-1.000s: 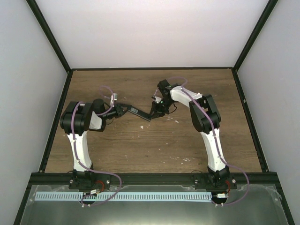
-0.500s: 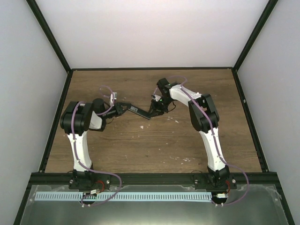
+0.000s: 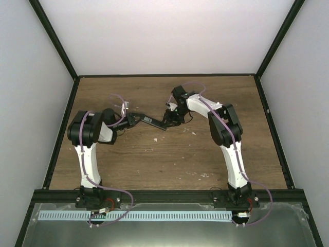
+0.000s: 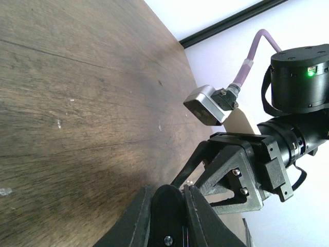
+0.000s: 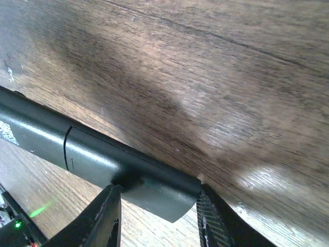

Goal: Load the batteries into the remote control

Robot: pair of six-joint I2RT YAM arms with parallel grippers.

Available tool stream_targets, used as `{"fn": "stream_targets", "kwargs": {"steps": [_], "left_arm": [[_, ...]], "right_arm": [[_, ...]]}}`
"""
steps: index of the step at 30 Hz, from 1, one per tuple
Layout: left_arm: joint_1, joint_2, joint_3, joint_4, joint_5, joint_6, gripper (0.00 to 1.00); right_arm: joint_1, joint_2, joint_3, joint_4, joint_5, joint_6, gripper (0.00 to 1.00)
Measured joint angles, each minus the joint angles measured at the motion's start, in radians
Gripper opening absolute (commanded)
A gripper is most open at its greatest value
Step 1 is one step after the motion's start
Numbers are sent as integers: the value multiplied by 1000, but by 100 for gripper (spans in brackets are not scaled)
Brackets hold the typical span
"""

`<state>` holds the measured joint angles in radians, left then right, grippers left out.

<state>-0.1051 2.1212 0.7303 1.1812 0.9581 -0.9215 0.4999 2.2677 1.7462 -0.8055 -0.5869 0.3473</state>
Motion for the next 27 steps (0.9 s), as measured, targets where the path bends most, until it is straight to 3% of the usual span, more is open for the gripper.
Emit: {"fn": "stream_targets", "kwargs": {"steps": [12, 17, 27], "left_arm": [[-22, 36, -25, 77, 84, -79, 0], [-17, 84, -32, 161, 100, -149, 0], [-18, -57, -40, -39, 68, -19, 0]], "right_arm": [[0, -139, -107, 114, 104, -20, 59], [-6, -241, -113, 144, 134, -55, 64], [-14, -312, -164, 182, 130, -188, 69]]}}
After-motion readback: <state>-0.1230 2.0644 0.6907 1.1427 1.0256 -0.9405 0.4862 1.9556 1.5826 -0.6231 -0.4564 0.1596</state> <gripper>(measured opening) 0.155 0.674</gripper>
